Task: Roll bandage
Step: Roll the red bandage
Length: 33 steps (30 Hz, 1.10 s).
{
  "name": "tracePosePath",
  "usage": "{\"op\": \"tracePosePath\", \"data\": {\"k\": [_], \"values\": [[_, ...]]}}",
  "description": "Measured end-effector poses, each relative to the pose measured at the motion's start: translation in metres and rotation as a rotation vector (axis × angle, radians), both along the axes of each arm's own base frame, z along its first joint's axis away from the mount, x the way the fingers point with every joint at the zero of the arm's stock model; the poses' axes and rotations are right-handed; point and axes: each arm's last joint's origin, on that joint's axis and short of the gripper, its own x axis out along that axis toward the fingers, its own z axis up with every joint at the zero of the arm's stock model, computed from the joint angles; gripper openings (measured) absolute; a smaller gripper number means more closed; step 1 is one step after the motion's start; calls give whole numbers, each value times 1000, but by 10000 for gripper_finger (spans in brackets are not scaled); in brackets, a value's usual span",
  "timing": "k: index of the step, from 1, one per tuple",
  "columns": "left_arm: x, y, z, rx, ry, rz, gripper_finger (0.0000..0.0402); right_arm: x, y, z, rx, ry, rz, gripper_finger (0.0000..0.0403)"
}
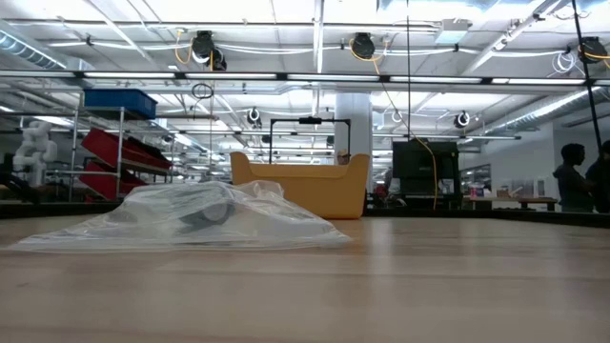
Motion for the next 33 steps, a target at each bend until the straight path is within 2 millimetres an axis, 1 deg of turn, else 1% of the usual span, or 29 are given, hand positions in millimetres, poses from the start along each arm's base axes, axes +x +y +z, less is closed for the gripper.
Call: {"op": "tracePosePath", "data": {"k": [4, 8, 11, 18, 25, 28, 33], "values": [[0, 0, 1, -14, -13, -21, 56, -6, 8, 3, -68, -42, 36, 174], [0, -2, 2, -14, -19, -70, 56, -5, 16, 4, -104, -115, 56, 174], [0, -2, 2, -15, -21, -72, 56, -3, 20, 1, -137, -142, 59, 174], [0, -2, 2, -14, -22, -84, 56, 1, 25, -8, -215, -141, 86, 174], [0, -3, 2, -38, -28, -107, 56, 9, 35, -16, -345, -255, 75, 174], [0, -3, 2, -37, -27, -107, 56, 12, 38, -21, -402, -277, 69, 174], [0, -3, 2, -36, -28, -114, 56, 13, 38, -21, -417, -292, 58, 174]]}}
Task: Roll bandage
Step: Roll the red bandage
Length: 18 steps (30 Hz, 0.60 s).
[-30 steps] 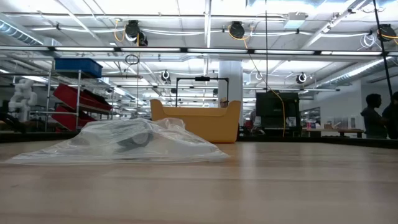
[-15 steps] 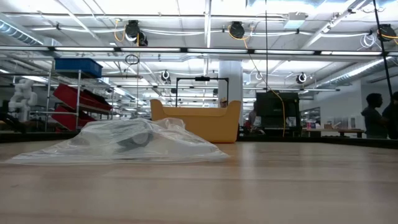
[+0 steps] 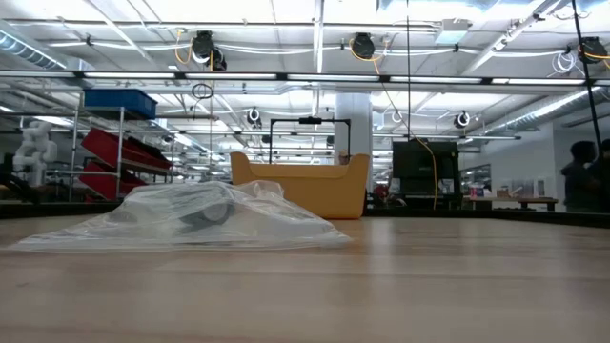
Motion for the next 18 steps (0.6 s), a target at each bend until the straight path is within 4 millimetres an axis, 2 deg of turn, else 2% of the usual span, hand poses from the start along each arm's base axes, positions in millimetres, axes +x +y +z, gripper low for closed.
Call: {"op": "tracePosePath", "data": {"k": [14, 18], "values": [[0, 0, 0, 6, 1, -18, 56, 10, -12, 1, 62, 3, -38, 174], [0, -1, 0, 6, 0, -28, 56, 11, -12, 1, 73, 1, -3, 166]]}}
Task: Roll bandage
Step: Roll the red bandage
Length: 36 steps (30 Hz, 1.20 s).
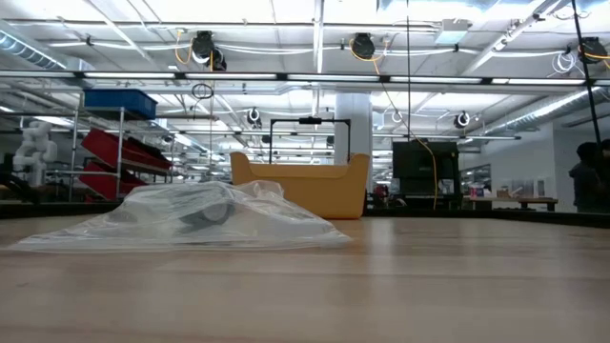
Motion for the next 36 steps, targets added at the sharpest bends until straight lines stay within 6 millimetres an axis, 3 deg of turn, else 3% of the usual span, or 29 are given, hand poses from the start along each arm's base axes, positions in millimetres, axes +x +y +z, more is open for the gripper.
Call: {"op": "tracePosePath", "data": {"k": [20, 29, 36], "values": [[0, 1, 0, -5, 1, 22, 59, 4, -2, -3, 11, 10, 25, 48], [-4, -1, 1, 7, 8, 80, 127, 4, -2, -3, 10, 13, 22, 40], [-13, -6, 3, 45, 6, 111, 139, 1, 1, -3, 13, 13, 21, 39]]}}
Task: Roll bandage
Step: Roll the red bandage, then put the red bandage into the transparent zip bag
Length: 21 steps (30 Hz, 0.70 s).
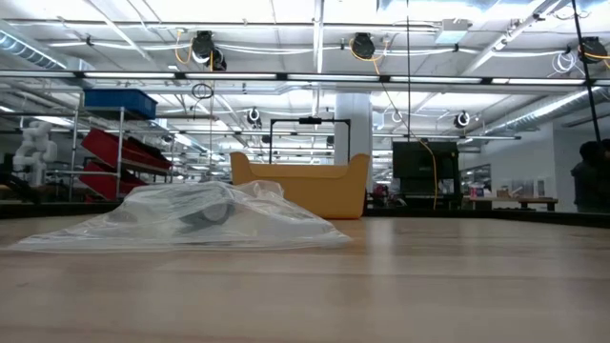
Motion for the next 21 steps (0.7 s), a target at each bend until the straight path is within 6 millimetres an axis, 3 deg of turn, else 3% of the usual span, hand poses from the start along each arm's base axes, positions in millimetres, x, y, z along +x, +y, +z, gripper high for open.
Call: {"op": "tracePosePath", "data": {"k": [12, 21], "values": [[-24, 1, 14, -8, 37, 223, 139, -12, 8, 4, 47, -16, -140, 39], [-25, 3, 14, -3, 66, 323, 139, -26, 12, 12, 71, -38, -343, 39]]}}
